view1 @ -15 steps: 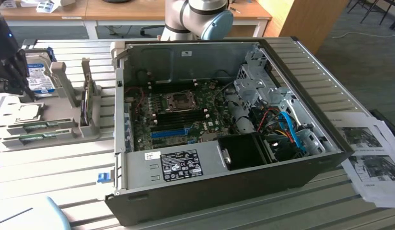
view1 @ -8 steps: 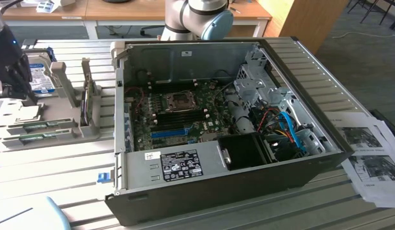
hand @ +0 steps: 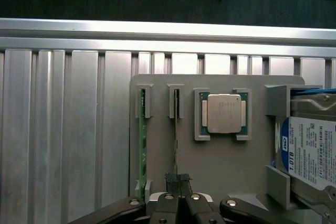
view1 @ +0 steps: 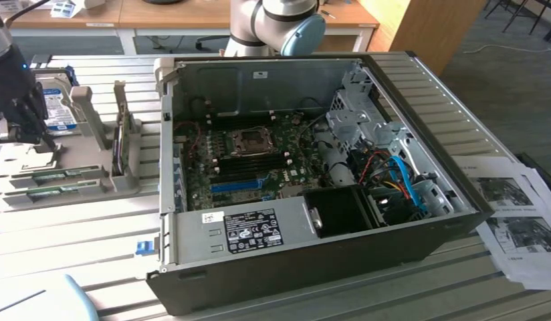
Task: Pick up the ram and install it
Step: 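Pick up the ram and move it above insertion slot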
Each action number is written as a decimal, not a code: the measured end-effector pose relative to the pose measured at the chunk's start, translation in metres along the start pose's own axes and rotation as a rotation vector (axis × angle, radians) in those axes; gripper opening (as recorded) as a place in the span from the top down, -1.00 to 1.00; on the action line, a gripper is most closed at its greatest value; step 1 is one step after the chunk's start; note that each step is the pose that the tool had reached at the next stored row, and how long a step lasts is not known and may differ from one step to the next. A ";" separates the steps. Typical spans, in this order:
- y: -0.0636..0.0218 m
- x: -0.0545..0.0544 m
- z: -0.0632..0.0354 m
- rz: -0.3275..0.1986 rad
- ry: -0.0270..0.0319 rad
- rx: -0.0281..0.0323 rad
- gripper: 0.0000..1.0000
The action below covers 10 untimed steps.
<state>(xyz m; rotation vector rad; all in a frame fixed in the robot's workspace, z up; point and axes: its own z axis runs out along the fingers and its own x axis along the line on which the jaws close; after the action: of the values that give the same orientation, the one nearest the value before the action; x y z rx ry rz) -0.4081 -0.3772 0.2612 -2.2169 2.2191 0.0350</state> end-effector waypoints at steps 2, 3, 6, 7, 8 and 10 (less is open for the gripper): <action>0.0000 0.000 0.0000 0.000 0.0000 0.0000 0.81; 0.0000 0.000 0.0000 0.000 0.0000 0.0000 0.81; 0.0000 0.000 0.0002 0.000 -0.0002 0.0003 0.81; 0.0000 0.001 0.0002 0.000 -0.0002 0.0004 0.81; -0.0001 0.002 0.0001 0.000 -0.0001 0.0002 0.81; 0.0000 0.004 0.0000 0.000 -0.0001 0.0001 0.81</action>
<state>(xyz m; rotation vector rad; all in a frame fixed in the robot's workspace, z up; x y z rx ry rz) -0.4081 -0.3814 0.2611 -2.2168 2.2190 0.0350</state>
